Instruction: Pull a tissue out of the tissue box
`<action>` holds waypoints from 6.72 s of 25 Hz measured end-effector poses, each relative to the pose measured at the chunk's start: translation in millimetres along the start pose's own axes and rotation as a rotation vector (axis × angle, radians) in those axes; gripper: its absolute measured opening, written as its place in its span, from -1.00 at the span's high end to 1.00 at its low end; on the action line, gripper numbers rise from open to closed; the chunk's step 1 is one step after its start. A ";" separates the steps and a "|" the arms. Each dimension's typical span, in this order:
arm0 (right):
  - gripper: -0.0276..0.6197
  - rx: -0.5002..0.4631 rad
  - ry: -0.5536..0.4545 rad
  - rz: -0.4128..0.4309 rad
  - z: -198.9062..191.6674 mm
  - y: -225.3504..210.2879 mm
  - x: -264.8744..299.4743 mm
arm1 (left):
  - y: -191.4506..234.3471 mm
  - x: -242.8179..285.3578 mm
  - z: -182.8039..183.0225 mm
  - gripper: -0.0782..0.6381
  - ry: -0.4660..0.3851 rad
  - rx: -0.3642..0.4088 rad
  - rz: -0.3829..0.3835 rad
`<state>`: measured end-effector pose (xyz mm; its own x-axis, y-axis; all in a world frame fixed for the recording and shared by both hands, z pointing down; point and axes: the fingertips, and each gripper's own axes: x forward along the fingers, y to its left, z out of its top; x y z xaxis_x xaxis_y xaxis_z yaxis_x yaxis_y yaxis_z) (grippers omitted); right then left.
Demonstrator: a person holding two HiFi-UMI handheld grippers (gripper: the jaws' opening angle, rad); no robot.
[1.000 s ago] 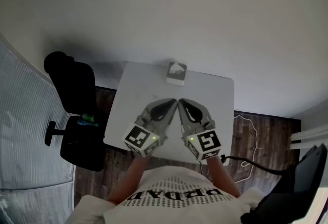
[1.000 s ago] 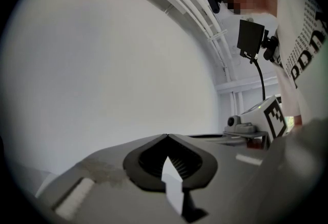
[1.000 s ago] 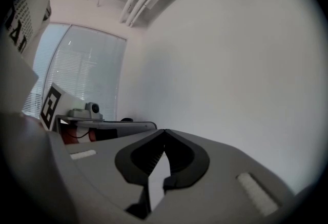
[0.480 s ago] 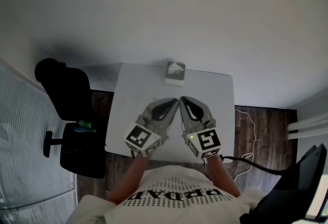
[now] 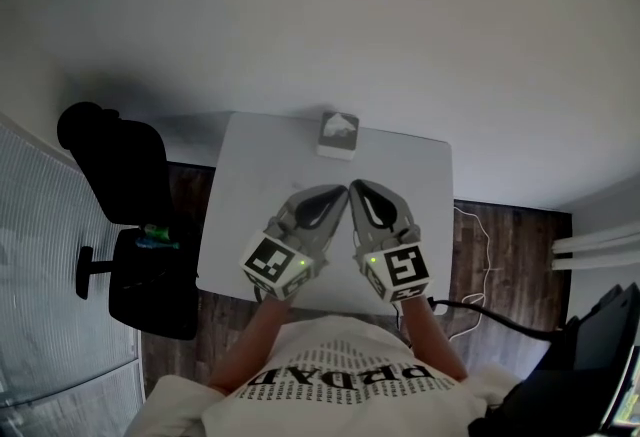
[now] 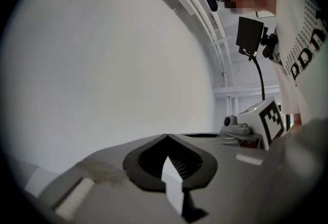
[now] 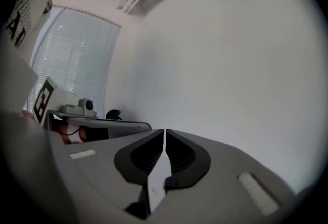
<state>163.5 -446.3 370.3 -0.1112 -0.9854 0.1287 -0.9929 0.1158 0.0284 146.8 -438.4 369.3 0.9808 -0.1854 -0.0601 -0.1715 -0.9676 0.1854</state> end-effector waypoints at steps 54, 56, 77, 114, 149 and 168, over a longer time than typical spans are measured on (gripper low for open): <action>0.75 0.103 0.179 0.018 -132.6 -102.3 129.7 | 109.7 93.8 -95.1 0.81 0.132 -0.060 0.032; 0.74 0.101 0.187 0.019 -137.7 -105.0 135.3 | 115.5 94.6 -99.8 0.81 0.138 -0.063 0.038; 0.70 0.089 0.321 0.010 -207.9 -134.1 176.8 | 165.4 117.1 -152.7 0.81 0.145 -0.114 0.093; 0.51 0.040 0.469 -0.006 -269.2 -177.9 225.3 | 194.5 124.2 -192.2 0.81 0.166 -0.180 0.134; 0.89 0.001 0.420 -0.038 -244.3 -180.3 223.8 | 191.9 129.0 -184.0 0.81 0.149 -0.183 0.115; 0.89 -0.003 0.378 -0.047 -175.2 -165.7 189.6 | 161.1 109.8 -134.4 0.81 0.162 -0.138 0.063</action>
<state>314.4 -630.5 563.6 -0.0414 -0.8745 0.4833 -0.9963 0.0727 0.0462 239.3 -591.6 524.4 0.9726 -0.2036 0.1122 -0.2292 -0.9205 0.3166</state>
